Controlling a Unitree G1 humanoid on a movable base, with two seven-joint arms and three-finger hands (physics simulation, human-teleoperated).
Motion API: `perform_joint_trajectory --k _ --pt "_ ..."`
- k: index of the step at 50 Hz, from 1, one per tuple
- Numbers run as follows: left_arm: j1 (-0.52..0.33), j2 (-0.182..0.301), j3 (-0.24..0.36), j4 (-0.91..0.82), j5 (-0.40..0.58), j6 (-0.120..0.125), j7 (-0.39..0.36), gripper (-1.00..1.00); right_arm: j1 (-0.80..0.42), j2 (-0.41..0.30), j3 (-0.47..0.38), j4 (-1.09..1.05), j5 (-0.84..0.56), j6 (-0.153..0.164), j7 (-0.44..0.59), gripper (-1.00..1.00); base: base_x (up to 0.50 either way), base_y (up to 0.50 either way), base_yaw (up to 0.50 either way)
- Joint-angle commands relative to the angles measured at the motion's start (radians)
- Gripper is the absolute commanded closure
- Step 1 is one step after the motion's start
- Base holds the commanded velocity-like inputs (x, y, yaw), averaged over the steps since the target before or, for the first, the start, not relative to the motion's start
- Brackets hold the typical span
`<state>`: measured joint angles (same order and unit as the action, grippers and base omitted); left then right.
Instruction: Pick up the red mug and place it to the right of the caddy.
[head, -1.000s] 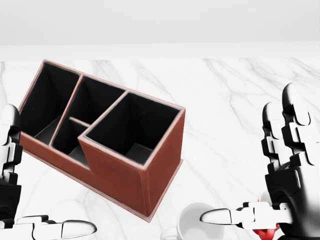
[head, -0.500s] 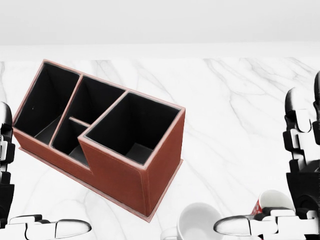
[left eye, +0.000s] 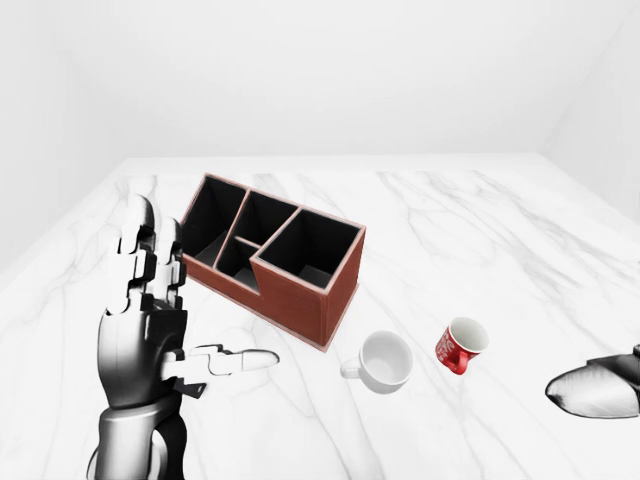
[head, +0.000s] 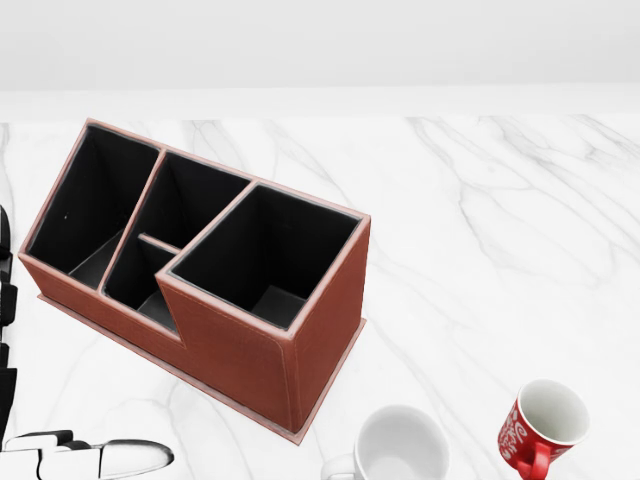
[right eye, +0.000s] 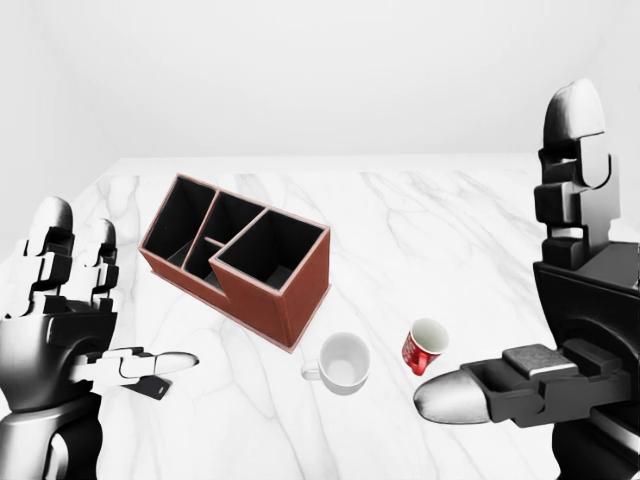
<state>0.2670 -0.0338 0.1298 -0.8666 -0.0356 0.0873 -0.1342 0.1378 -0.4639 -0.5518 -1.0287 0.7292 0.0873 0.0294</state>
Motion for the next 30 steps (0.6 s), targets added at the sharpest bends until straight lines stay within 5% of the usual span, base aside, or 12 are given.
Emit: perform_joint_trajectory --k 1,9,17,30 --pt "-0.005 -0.001 0.008 -0.001 -0.005 0.000 -0.003 -1.00 -0.173 -0.083 -0.043 -0.018 -0.119 0.000 0.147 -1.00 0.00 0.00 0.00" --pt "0.004 -0.003 0.009 -0.015 -0.006 0.000 -0.006 -1.00 -0.235 -0.011 0.085 0.027 -0.609 0.000 0.477 -1.00 0.00 0.00 0.00" --pt "0.001 -0.003 0.012 -0.014 -0.005 0.000 -0.009 -1.00 -0.261 0.041 0.167 0.143 -0.919 0.000 0.669 -1.00 0.00 0.00 0.00" --pt "-0.003 -0.005 0.015 -0.012 -0.006 0.000 -0.007 -1.00 -0.321 0.101 0.181 0.378 -1.113 0.000 0.669 -1.00 0.00 0.00 0.00"
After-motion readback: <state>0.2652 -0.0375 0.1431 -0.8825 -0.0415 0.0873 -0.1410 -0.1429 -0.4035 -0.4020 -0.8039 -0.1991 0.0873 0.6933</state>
